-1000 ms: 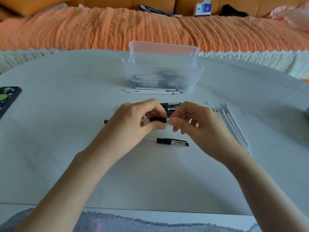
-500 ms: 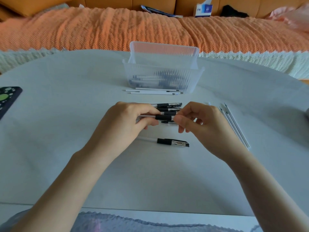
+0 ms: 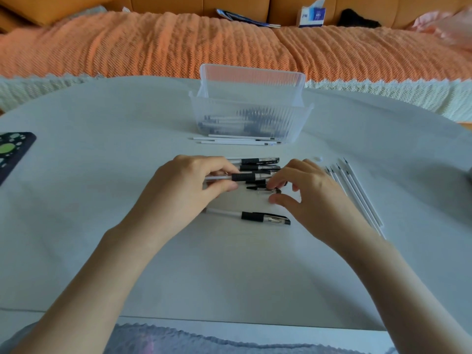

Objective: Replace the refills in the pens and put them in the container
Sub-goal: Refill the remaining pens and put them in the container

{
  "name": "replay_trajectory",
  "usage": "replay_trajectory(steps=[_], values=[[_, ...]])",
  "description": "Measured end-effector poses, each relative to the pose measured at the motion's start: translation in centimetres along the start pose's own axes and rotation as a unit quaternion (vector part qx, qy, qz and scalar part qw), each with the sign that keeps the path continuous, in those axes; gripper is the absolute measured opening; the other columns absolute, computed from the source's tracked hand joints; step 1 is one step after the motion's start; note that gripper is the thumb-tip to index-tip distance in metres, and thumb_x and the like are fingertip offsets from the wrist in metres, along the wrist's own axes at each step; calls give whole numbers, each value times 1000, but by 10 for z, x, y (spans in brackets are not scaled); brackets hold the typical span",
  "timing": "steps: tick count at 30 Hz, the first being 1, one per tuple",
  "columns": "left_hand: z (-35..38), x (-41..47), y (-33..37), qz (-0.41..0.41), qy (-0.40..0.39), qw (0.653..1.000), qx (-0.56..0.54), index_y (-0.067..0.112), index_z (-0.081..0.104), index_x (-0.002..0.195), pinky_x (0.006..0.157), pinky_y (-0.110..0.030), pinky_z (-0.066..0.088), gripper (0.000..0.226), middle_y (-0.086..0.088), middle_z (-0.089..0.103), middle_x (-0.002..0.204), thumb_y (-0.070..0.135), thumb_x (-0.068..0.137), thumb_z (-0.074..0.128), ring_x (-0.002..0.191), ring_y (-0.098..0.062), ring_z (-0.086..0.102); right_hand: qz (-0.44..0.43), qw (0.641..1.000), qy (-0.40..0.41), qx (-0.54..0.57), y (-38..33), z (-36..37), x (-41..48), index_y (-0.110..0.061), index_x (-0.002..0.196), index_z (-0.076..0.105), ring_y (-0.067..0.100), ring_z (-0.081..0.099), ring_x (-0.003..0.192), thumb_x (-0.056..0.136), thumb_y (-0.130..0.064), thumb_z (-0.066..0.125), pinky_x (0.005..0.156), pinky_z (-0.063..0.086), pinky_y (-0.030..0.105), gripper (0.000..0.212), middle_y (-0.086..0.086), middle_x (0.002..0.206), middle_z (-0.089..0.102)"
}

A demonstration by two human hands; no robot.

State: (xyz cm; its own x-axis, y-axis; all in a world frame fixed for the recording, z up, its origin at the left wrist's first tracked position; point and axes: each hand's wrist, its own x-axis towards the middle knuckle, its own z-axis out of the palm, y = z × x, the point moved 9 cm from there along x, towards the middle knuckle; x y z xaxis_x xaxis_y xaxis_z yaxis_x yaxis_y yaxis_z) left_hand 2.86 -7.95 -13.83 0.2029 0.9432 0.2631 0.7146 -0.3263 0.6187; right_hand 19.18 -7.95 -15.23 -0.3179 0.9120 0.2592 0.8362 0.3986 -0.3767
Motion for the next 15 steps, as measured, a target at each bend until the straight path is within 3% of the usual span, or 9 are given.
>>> replay_trajectory(steps=[8,11,15], values=[[-3,1,-4,-6,-5,1000,-14,35,70,90,72,-29,50,13,19,64,72,32,77,72,72,-4,61,19,999,-5,48,2,-4,1,-18,92,62,6,50,77,89,-17,60,74,42,28,4,-10,86,59],[-5,0,-6,-4,-1,1000,-25,34,70,89,72,-31,51,14,20,63,70,31,76,74,71,-5,61,49,996,8,81,10,-16,0,-18,93,62,-6,51,61,90,-17,58,65,38,14,4,-16,76,57],[-5,0,-6,2,2,1000,-15,34,71,89,70,-28,48,14,23,60,66,30,76,74,69,0,58,60,992,15,109,11,-21,-1,-17,90,62,-12,52,66,88,-12,60,63,37,4,5,-21,69,53]])
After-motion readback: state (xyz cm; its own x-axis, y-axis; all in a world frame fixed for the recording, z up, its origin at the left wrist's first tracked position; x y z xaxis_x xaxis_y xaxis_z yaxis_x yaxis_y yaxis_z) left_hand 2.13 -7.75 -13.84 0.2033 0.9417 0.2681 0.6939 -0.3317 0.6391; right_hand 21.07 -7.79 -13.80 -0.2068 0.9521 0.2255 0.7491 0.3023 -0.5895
